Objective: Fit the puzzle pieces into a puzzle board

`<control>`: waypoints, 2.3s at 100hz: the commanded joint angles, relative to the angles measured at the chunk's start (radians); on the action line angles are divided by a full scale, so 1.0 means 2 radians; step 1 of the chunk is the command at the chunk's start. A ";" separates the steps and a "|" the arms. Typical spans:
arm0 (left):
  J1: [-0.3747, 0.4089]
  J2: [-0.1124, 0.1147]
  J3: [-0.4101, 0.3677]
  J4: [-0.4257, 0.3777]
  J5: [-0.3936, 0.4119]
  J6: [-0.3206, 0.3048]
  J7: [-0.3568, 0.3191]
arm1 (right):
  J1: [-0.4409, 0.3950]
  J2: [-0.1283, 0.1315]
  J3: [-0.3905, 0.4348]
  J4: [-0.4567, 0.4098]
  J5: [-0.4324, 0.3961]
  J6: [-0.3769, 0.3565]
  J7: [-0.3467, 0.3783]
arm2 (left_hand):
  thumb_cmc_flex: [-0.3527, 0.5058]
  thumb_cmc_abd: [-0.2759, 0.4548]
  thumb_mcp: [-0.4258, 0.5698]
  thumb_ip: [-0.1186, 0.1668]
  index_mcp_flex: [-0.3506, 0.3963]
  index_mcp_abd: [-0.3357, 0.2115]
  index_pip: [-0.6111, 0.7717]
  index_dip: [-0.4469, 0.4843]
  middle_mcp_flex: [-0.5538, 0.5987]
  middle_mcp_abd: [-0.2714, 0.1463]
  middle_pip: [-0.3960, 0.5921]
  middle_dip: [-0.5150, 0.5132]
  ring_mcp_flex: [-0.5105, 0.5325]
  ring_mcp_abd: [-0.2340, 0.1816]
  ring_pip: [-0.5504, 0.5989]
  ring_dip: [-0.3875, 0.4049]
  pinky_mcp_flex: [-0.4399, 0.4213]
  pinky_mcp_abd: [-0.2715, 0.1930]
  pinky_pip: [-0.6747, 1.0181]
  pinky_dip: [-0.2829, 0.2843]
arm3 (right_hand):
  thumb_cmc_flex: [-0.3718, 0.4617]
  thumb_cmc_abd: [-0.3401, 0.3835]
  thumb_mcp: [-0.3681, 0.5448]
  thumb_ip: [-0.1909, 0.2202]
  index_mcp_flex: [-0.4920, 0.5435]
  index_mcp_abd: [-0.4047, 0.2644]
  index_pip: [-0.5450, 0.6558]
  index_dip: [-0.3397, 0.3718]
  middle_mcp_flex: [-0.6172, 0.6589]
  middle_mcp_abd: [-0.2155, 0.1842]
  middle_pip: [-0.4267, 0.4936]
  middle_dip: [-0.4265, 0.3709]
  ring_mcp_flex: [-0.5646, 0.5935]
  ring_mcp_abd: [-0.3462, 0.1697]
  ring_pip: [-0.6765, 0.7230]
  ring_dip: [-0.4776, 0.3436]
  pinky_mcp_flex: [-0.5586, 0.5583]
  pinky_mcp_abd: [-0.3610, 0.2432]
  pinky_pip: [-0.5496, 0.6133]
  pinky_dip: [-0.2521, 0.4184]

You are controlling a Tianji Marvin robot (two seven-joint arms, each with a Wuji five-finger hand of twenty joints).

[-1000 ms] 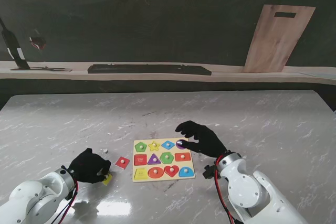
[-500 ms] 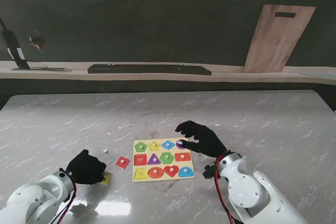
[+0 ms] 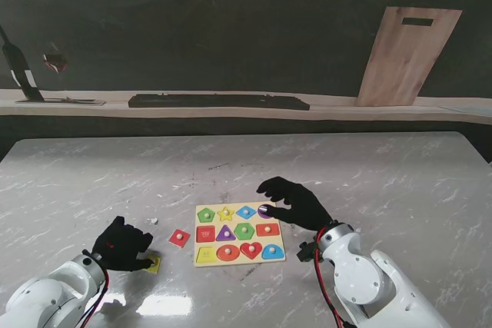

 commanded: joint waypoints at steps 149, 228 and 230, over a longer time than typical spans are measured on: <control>0.009 -0.002 -0.012 -0.010 -0.050 -0.053 -0.030 | -0.004 0.000 0.000 -0.003 -0.002 0.000 0.000 | 0.055 -0.109 0.195 -0.006 -0.096 0.001 -0.051 0.009 -0.074 -0.020 -0.063 0.034 -0.029 -0.033 -0.056 0.009 -0.006 0.037 -0.031 -0.024 | -0.008 0.007 -0.005 0.018 0.003 -0.018 -0.004 0.007 0.012 -0.011 0.000 0.003 0.002 0.000 0.007 0.003 -0.007 0.002 0.001 0.009; 0.004 -0.002 -0.003 -0.006 -0.062 -0.045 -0.044 | -0.004 0.000 0.000 -0.002 -0.003 0.001 0.000 | 0.086 -0.124 0.177 -0.030 -0.081 -0.026 0.017 0.002 -0.042 -0.024 -0.079 0.056 -0.020 -0.033 -0.051 0.005 -0.003 0.037 -0.029 -0.023 | -0.008 0.008 -0.005 0.018 0.003 -0.018 -0.004 0.007 0.012 -0.011 0.000 0.003 0.001 0.001 0.007 0.003 -0.007 0.001 0.001 0.009; 0.003 -0.002 -0.002 -0.006 -0.063 -0.045 -0.044 | -0.004 0.000 0.000 -0.002 -0.003 0.001 0.000 | 0.090 -0.124 0.173 -0.034 -0.081 -0.026 0.021 0.000 -0.040 -0.024 -0.082 0.057 -0.020 -0.032 -0.051 0.005 -0.003 0.037 -0.029 -0.023 | -0.008 0.008 -0.005 0.018 0.003 -0.018 -0.004 0.007 0.012 -0.011 0.000 0.003 0.002 0.001 0.007 0.003 -0.007 0.001 0.001 0.009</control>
